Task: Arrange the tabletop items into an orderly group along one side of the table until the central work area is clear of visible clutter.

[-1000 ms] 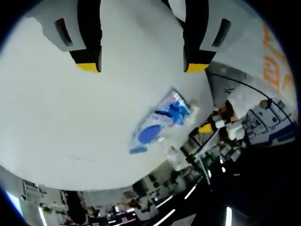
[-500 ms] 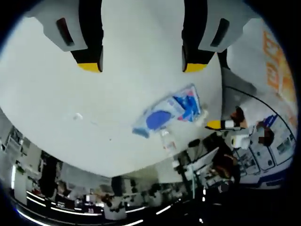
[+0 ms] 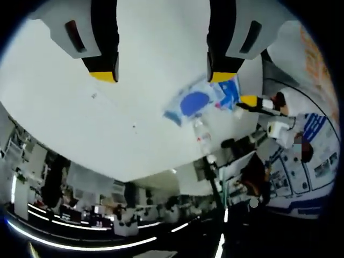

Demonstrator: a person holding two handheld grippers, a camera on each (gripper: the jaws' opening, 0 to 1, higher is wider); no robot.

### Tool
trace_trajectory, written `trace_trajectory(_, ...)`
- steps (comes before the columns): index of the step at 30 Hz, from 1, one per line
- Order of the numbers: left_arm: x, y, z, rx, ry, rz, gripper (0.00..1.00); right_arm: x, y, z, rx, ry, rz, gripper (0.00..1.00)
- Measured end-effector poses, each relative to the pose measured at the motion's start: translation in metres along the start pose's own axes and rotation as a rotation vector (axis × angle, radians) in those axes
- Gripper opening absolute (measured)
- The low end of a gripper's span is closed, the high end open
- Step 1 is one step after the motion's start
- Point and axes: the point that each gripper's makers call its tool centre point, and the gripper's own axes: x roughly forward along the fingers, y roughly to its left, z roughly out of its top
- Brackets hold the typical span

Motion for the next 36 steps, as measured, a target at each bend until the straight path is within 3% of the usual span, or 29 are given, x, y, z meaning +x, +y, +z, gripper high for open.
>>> trace_trajectory(4, 0.009, 0.005, -0.003, -0.063, 0.012, 0.028, 0.51, 0.039, -0.003, -0.005, 0.027, 0.027, 0.018, 0.6)
trace_trajectory(11, 0.028, 0.015, -0.013, -0.156, 0.058, 0.085, 0.48, 0.106, -0.001, 0.013, 0.082, -0.015, 0.069, 0.57)
trace_trajectory(18, 0.043, 0.023, -0.013, -0.24, 0.055, 0.106, 0.41, 0.189, -0.011, 0.015, 0.238, -0.057, 0.066, 0.51)
trace_trajectory(22, 0.049, 0.029, -0.013, -0.275, 0.059, 0.125, 0.35, 0.216, -0.01, 0.02, 0.261, -0.098, 0.083, 0.52)
trace_trajectory(26, 0.051, 0.033, -0.013, -0.308, 0.053, 0.154, 0.3, 0.235, -0.017, 0.025, 0.227, -0.144, 0.062, 0.47)
trace_trajectory(29, 0.053, 0.036, -0.015, -0.29, 0.056, 0.179, 0.23, 0.25, -0.029, 0.021, 0.299, -0.171, 0.033, 0.4)
trace_trajectory(31, 0.057, 0.041, -0.018, -0.307, 0.055, 0.184, 0.19, 0.257, -0.027, 0.021, 0.38, -0.19, 0.065, 0.36)
trace_trajectory(33, 0.06, 0.04, -0.019, -0.358, 0.05, 0.178, 0.18, 0.264, -0.017, 0.021, 0.467, -0.204, 0.141, 0.36)
trace_trajectory(36, 0.063, 0.038, -0.02, -0.356, 0.059, 0.183, 0.16, 0.271, -0.013, 0.024, 0.418, -0.213, 0.143, 0.28)
